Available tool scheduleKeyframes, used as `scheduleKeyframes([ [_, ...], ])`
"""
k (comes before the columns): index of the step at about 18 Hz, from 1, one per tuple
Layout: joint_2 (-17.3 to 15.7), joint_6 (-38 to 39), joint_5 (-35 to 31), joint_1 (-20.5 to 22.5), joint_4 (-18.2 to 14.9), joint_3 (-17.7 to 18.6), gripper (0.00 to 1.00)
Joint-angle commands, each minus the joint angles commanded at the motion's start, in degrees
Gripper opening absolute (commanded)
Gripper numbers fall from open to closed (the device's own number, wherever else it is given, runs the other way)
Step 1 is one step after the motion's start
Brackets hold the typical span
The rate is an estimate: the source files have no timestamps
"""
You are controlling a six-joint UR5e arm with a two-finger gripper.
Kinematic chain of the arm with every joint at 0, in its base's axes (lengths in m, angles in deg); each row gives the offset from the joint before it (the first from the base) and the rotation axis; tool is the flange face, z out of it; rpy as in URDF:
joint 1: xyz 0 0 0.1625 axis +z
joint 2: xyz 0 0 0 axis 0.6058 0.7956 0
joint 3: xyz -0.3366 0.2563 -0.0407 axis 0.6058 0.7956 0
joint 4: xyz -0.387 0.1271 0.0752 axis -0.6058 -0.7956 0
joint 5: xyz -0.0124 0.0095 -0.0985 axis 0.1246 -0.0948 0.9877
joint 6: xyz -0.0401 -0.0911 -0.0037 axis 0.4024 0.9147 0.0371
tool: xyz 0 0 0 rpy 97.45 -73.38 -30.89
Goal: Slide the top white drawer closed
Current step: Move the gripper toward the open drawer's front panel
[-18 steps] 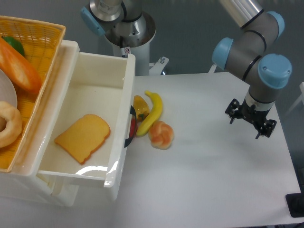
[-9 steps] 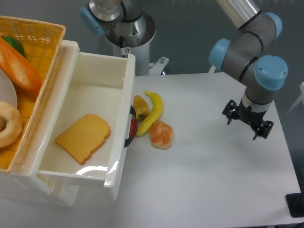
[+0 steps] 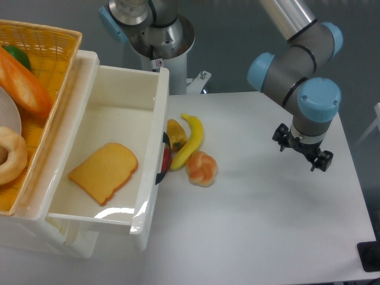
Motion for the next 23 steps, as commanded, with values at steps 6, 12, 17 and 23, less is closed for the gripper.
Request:
scheduleKeyframes([
  [6,-2.3,16.0,5.0,-1.7,-1.3,3.3,0.65],
  [12,-3.3,22.5,5.2,-6.3,-6.8,3.3,0.0],
  [17,-6.1,26.8,10.2,-7.0,-12.6,3.0,0.0],
  [23,-6.9,26.6,19.0,-6.3,-25.7,0.5,0.0],
])
